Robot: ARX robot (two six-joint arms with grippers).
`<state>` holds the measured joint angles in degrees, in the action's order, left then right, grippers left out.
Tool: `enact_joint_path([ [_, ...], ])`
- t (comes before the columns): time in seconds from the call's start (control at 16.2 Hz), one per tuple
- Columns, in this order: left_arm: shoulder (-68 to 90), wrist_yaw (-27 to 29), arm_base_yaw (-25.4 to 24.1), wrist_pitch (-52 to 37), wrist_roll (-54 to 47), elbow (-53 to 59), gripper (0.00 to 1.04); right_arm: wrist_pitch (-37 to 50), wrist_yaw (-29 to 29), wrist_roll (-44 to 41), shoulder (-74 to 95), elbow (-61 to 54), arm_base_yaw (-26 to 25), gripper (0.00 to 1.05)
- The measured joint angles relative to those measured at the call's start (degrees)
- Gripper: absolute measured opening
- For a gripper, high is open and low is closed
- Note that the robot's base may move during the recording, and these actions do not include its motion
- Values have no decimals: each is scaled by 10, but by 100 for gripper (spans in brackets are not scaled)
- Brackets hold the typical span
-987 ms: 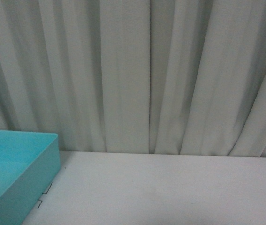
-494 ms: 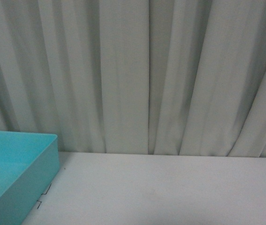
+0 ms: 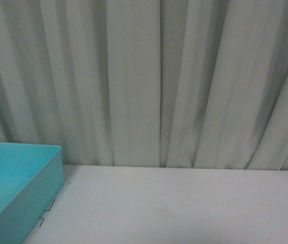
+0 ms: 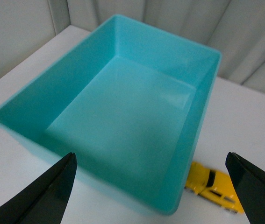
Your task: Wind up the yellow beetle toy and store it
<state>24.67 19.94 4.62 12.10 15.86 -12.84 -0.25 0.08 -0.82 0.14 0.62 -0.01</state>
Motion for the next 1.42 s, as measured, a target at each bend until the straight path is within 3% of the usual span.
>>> enact_joint_path([
  [0.19,188,-22,18,-151,13,-69,98,0,-1,0,0,0,0,98],
  [0.43,383,-96,82,-247,-57,-160,98,0,0,0,1,0,0,98],
  [0.62,465,-191,140,-238,-172,-195,98,0,-1,0,1,0,0,98],
  [0.8,504,-245,185,-172,-334,-198,98,0,0,0,1,0,0,98],
  [0.99,581,-246,199,-106,-494,-219,98,0,0,0,1,0,0,98],
  [1.11,627,-229,200,-99,-549,-236,98,0,-1,0,1,0,0,98],
  [1.42,757,-174,165,-68,-703,-286,98,0,0,0,1,0,0,98],
])
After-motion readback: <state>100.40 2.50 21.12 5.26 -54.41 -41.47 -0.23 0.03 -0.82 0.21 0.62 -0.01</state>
